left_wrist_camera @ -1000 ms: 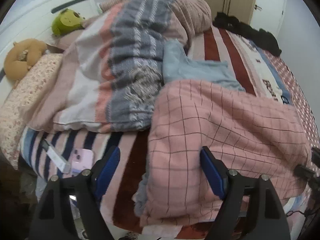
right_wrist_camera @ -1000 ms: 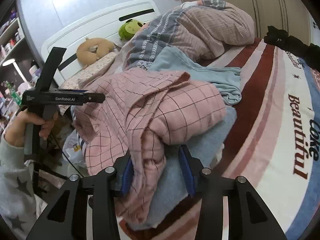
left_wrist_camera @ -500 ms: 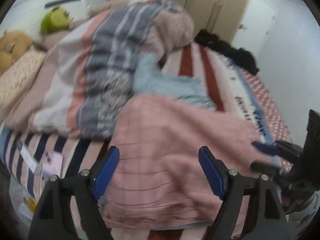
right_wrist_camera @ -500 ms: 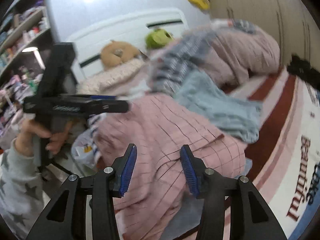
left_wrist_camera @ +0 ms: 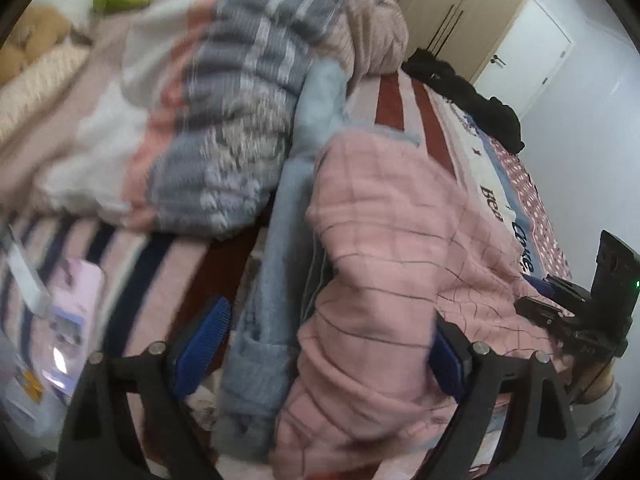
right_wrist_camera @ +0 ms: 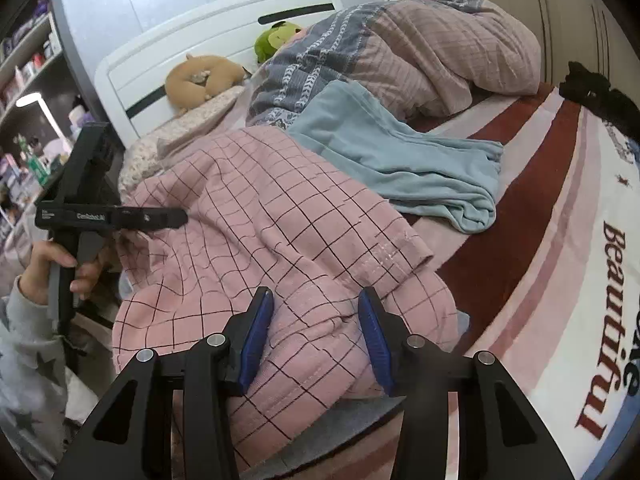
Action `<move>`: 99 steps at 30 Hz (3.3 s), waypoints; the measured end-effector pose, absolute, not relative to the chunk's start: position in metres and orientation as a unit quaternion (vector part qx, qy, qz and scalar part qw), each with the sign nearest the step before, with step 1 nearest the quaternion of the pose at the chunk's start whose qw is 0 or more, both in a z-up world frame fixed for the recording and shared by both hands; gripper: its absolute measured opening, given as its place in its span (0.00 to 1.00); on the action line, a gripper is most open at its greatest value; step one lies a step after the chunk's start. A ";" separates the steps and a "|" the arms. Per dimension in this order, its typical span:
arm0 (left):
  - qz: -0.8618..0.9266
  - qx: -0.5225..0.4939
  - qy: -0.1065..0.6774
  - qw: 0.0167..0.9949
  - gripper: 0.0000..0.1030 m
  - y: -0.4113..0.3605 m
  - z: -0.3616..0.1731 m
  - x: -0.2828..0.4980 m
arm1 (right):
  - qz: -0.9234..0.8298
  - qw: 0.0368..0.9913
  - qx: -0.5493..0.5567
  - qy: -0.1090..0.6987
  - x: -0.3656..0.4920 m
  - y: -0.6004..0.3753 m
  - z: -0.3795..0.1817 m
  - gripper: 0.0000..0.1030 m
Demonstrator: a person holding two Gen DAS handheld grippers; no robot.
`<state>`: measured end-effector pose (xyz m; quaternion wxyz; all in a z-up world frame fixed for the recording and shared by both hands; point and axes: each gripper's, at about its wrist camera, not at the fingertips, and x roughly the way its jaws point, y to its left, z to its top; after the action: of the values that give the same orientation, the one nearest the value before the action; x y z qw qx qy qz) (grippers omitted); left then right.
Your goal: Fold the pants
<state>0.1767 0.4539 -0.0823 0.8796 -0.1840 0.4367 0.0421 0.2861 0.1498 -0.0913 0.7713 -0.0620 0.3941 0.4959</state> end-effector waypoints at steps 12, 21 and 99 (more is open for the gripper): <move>-0.056 -0.062 0.402 0.912 0.87 0.390 -0.051 0.161 | 0.581 0.743 -0.131 0.306 0.205 0.158 -0.055 0.44; -0.028 -0.075 0.420 0.904 0.86 0.409 -0.080 0.139 | 0.557 0.741 -0.165 0.335 0.206 0.147 -0.091 0.42; -0.028 -0.019 0.133 0.991 0.99 0.055 -0.002 0.024 | 0.179 0.975 -0.033 0.125 0.011 -0.195 -0.009 0.99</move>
<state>0.0242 0.0550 -0.0016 0.9906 -0.0194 0.1327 -0.0276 0.0113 -0.1947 -0.0088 0.9755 -0.0325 0.1245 0.1785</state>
